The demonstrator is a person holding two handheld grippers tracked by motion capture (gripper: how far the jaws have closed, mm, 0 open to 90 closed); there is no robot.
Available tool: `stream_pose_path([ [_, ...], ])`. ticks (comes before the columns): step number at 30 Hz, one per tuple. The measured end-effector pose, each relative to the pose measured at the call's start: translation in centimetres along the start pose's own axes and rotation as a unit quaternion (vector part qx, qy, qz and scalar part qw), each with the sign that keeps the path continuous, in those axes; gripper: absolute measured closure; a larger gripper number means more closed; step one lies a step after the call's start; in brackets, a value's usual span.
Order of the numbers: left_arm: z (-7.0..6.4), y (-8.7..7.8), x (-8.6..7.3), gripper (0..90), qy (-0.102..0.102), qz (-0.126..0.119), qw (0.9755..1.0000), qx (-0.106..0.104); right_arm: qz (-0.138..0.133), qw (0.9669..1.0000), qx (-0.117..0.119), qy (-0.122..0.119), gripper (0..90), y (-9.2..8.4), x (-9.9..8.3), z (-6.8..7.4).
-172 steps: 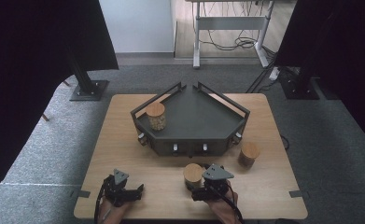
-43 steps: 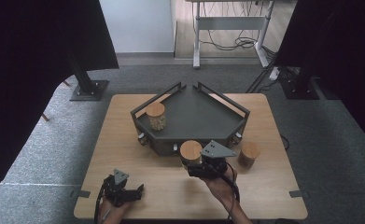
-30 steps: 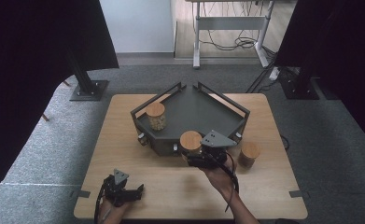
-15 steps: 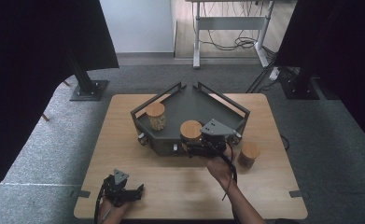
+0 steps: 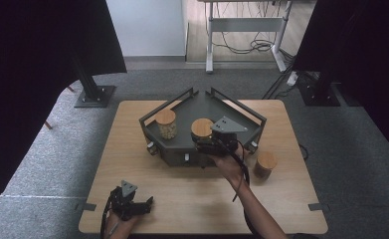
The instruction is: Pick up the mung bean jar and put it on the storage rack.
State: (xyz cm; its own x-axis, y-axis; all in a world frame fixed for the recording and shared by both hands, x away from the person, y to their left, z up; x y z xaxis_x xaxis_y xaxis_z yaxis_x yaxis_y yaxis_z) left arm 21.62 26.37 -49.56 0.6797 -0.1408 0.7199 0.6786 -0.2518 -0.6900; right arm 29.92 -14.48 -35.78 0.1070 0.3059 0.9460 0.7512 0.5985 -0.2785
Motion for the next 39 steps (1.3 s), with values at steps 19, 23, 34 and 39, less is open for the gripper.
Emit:
stream_pose_path([
  [19,0.0,0.0,0.0,0.0,0.002,0.001,1.0,-0.001,0.007,0.9998,-0.019,0.005,23.6,2.6,0.4,-0.6],
  [23,0.0,0.0,0.0,0.0,0.002,0.001,1.0,-0.001,0.008,0.9997,-0.023,0.005,23.6,3.3,0.3,-0.7],
  [34,0.0,0.0,0.0,0.0,0.003,0.001,1.0,-0.002,0.012,0.9995,-0.029,0.002,23.6,4.8,-0.1,-0.7],
  [39,0.0,0.0,0.0,0.0,0.003,0.001,1.0,-0.002,0.018,0.9993,-0.031,0.004,23.6,5.4,-0.3,-0.6],
])
Point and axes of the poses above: each handheld gripper's, and its own axes: y roughly forward along the jaws, x roughly out of its top, z roughly to its left, the point moved 5 cm from there along y, roughly forward along the jaws, and after that the axes turned 8 degrees about -y, right-handed, at the moved point
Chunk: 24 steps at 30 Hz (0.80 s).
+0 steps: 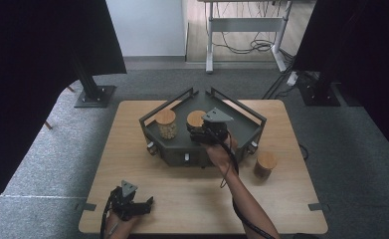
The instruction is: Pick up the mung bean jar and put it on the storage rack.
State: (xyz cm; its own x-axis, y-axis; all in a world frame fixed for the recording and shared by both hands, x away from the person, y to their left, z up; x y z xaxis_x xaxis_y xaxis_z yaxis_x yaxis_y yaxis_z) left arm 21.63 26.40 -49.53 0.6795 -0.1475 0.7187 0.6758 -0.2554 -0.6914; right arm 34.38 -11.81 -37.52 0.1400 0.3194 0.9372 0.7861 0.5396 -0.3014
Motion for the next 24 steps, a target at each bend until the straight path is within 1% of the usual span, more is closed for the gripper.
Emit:
stream_pose_path([
  [16,0.0,0.0,0.0,0.0,0.001,0.0,1.0,-0.001,0.017,0.9999,-0.002,0.002,23.6,1.0,-0.8,0.3],
  [18,0.0,0.0,0.0,0.0,0.001,0.0,1.0,-0.001,0.015,0.9999,-0.002,0.004,23.5,1.0,-0.9,0.3],
  [22,0.0,0.0,0.0,0.0,0.001,0.0,1.0,0.0,0.013,0.9997,0.003,0.018,23.4,0.9,-1.2,-0.2],
  [24,0.0,0.0,0.0,0.0,0.001,0.0,1.0,-0.001,0.012,0.9997,0.006,0.021,23.4,0.8,-1.4,-0.3],
])
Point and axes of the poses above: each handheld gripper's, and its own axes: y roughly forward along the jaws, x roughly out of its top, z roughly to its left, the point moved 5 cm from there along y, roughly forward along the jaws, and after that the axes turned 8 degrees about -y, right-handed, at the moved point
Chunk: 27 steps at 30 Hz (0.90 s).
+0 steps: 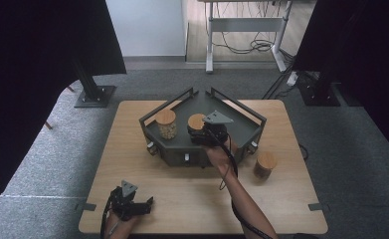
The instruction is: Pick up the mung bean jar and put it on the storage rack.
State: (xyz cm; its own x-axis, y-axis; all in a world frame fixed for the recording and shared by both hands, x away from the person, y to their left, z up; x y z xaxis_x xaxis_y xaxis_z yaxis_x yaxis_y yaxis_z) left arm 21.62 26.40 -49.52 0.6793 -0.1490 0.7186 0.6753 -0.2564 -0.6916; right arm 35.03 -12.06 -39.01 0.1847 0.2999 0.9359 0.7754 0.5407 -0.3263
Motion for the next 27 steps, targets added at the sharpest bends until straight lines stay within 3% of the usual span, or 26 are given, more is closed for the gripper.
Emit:
stream_pose_path([
  [11,0.13,-0.17,-0.2,3.8,0.002,-0.005,1.0,-0.005,0.002,1.0,0.003,-0.002,22.7,-0.02,0.09,-0.1],
  [27,0.11,-0.14,-0.17,3.1,0.003,-0.004,1.0,-0.005,0.003,0.9998,0.017,-0.012,9.2,-0.4,0.29,-0.58],
])
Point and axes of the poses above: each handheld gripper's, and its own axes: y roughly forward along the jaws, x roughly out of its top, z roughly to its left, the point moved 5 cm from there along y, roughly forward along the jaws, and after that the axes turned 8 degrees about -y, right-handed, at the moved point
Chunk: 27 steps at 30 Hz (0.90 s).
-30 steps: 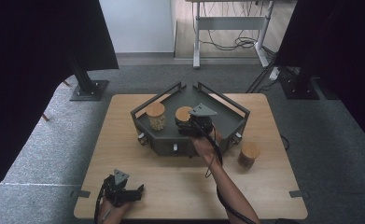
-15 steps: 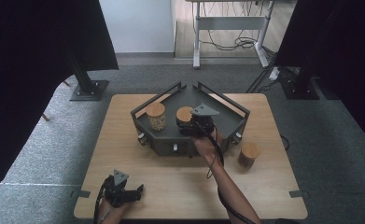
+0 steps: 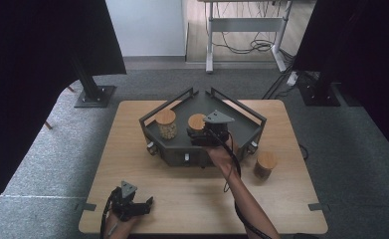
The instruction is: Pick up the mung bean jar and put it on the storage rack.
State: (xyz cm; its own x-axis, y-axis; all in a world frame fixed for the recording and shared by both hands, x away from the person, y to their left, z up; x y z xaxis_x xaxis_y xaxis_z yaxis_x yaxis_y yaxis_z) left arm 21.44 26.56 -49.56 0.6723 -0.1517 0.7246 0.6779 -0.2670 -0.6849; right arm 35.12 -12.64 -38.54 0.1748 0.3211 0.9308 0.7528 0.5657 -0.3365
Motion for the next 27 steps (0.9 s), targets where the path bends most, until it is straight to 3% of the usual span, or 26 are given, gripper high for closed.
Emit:
stream_pose_path([
  [27,0.0,0.1,0.0,2.0,-0.002,0.001,1.0,0.001,-0.014,0.9994,0.005,-0.03,8.6,-4.3,0.2,1.2],
])
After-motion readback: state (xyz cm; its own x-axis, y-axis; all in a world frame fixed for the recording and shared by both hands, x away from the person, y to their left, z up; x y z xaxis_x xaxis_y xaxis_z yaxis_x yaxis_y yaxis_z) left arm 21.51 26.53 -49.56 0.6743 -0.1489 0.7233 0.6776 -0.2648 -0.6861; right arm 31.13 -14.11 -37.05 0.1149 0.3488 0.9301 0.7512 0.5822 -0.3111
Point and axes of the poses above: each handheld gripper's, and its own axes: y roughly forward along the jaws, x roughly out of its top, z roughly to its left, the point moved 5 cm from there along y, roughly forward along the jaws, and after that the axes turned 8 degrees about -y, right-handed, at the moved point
